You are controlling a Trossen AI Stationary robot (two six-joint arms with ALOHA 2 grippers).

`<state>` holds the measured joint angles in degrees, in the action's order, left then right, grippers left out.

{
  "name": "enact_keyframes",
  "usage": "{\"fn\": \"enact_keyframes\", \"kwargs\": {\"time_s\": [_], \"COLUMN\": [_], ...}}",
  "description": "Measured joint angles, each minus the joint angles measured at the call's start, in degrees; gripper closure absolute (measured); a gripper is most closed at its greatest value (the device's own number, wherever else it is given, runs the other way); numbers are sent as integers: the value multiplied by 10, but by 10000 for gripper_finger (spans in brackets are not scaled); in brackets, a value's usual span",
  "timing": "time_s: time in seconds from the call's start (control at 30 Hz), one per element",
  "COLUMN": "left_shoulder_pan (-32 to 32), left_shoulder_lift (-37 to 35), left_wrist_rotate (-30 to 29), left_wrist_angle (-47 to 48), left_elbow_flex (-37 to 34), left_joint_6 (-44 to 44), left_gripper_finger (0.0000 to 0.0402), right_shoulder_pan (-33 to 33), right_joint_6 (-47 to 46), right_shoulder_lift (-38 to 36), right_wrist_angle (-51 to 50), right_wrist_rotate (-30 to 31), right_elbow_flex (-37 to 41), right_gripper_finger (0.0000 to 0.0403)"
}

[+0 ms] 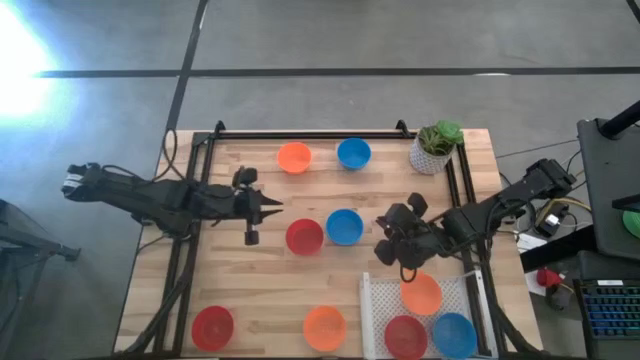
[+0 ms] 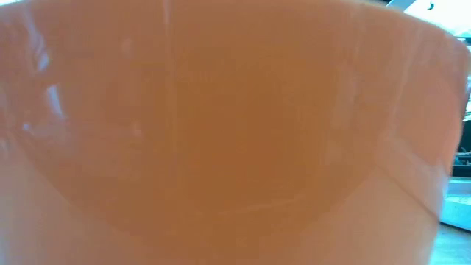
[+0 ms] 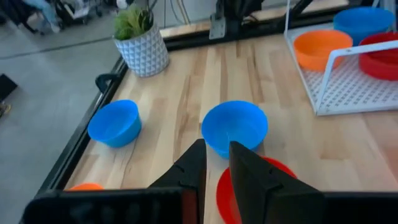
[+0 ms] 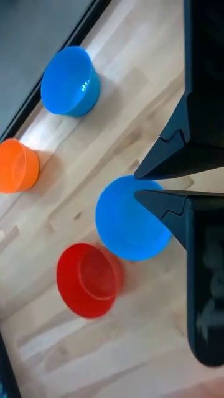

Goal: Pick & Place Mini bowls
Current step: Stack the bottom blue bowl on top of the blue bowl on the shelf

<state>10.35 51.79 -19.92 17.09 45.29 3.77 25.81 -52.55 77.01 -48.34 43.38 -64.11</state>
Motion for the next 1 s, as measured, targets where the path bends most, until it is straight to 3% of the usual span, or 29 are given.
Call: {"fn": "enact_keyframes", "kwargs": {"time_s": [0.2,0.43,0.6,0.87,1.0], "left_shoulder_pan": [0,2,2,3,3], "left_shoulder_lift": [-37,-44,-44,-44,-44], "left_wrist_rotate": [0,1,1,2,4], "left_wrist_angle": [-47,-100,-114,-126,-126], "left_elbow_flex": [-68,-117,-126,-126,-126], "left_joint_6": [-8,-8,-8,-8,-8], "left_gripper_finger": [338,338,338,338,338], "right_shoulder_pan": [-23,-66,-117,-177,-185], "right_joint_6": [-2,-37,-116,-77,-73], "right_shoulder_lift": [0,0,0,0,0], "right_wrist_angle": [22,68,77,154,174], "right_wrist_rotate": [-32,-77,-129,-195,-200], "right_elbow_flex": [19,50,70,112,128], "right_gripper_finger": [352,295,266,246,246]}}
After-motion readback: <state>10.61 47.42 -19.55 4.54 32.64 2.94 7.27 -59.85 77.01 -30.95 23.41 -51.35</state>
